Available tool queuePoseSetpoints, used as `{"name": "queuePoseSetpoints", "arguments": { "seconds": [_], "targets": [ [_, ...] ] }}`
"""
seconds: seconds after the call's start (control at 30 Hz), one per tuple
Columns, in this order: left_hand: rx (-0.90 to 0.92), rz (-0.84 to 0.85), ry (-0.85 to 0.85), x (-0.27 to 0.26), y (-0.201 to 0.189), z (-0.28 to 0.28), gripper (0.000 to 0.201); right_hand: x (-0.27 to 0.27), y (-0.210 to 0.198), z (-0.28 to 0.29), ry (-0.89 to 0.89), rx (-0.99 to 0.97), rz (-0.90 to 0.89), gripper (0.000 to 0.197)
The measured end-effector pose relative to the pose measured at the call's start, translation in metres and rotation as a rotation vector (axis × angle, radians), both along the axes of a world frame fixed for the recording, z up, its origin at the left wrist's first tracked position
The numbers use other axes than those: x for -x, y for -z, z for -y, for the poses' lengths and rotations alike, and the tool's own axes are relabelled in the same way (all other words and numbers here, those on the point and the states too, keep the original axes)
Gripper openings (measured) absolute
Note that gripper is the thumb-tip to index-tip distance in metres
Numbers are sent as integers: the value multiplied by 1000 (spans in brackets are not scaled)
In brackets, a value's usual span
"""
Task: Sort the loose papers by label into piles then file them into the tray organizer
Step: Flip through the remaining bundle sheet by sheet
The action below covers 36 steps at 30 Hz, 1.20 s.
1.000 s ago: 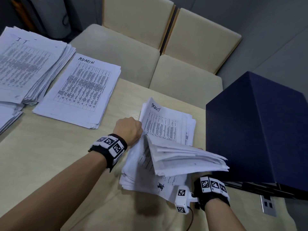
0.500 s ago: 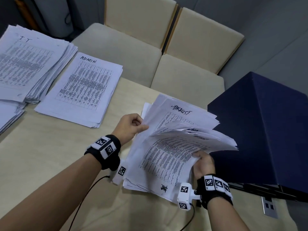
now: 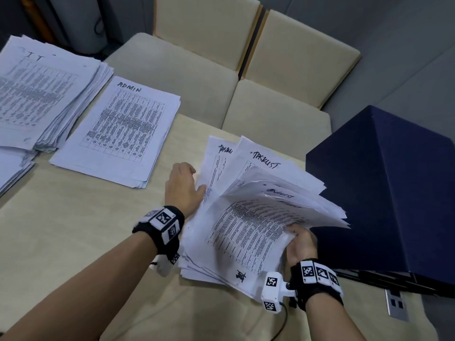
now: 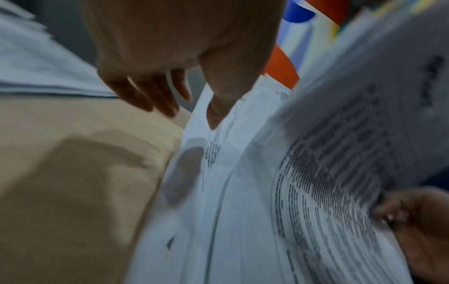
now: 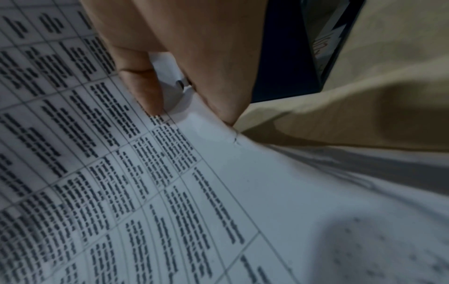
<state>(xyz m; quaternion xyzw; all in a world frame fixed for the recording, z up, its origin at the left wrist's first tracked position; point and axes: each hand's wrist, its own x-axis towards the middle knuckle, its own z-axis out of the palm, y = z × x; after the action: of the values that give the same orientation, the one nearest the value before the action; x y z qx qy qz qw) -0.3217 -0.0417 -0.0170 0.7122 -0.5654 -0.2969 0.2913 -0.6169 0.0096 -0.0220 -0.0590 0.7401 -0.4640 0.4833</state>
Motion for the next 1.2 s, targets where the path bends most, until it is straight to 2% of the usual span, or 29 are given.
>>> {"name": "queuePoseSetpoints", "arguments": {
  "seconds": [0.03,0.07,0.13,0.17,0.2,0.23,0.27,0.33,0.43,0.5,0.57,0.63,0.73,0.77,0.8,0.83,0.9,0.97,1.0,1.07,1.1,1.13,1.17,1.2],
  "targets": [
    [61,20,28,3,-2,-1,39,0,0,0,-5,-5,10,12],
    [104,-40,68,6,-6,-1,41,1,1,0,-11,0,21,15],
    [31,-201,200,11,-10,2,43,2,1,0,-22,20,48,20],
    [-38,-269,261,13,-11,4,37,3,1,0,-28,25,57,20],
    [-88,-327,304,13,-11,7,20,3,2,0,-36,21,53,21],
    [-90,-356,318,13,-12,9,16,4,3,0,-42,16,40,20],
    [-83,-374,316,13,-10,10,35,5,2,-1,-50,8,23,19],
    [-74,-422,242,13,-8,12,53,5,2,-1,-58,-7,5,14],
    [-105,-557,88,11,-3,12,61,9,5,-3,-40,28,11,13],
    [-113,-630,-10,10,-4,10,55,9,7,-6,-46,103,18,16],
    [-123,-599,-71,8,-4,10,51,8,9,-9,-68,171,42,29],
    [-146,-498,-72,5,-1,11,45,6,8,-9,-88,164,45,36],
    [-178,-459,-47,1,2,12,17,6,6,-10,-134,148,-20,33],
    [-176,-490,-37,0,1,12,19,5,5,-9,-152,177,-21,24],
    [-183,-534,-36,0,-2,11,29,1,0,-11,-179,185,-11,18],
    [-188,-591,-42,2,-4,11,38,0,-2,-7,-196,173,11,21],
    [-191,-697,-59,5,-11,9,35,-2,-12,3,-197,154,152,23],
    [-233,-816,-81,7,-18,7,30,-2,-20,12,-259,86,235,56],
    [-267,-865,-76,8,-23,5,32,-3,-24,16,-262,35,241,55],
    [-318,-943,-45,8,-27,2,36,-8,-30,13,-202,46,277,26],
    [-334,-976,-32,8,-28,3,36,-9,-30,10,-176,74,288,20],
    [-339,-1006,-43,7,-26,4,36,-8,-27,5,-165,84,287,25],
    [-320,-973,-81,7,-23,6,36,-8,-24,4,-161,93,265,31],
    [-265,-852,-142,5,-16,9,33,-9,-23,-3,-173,96,210,36]
  ]
}}
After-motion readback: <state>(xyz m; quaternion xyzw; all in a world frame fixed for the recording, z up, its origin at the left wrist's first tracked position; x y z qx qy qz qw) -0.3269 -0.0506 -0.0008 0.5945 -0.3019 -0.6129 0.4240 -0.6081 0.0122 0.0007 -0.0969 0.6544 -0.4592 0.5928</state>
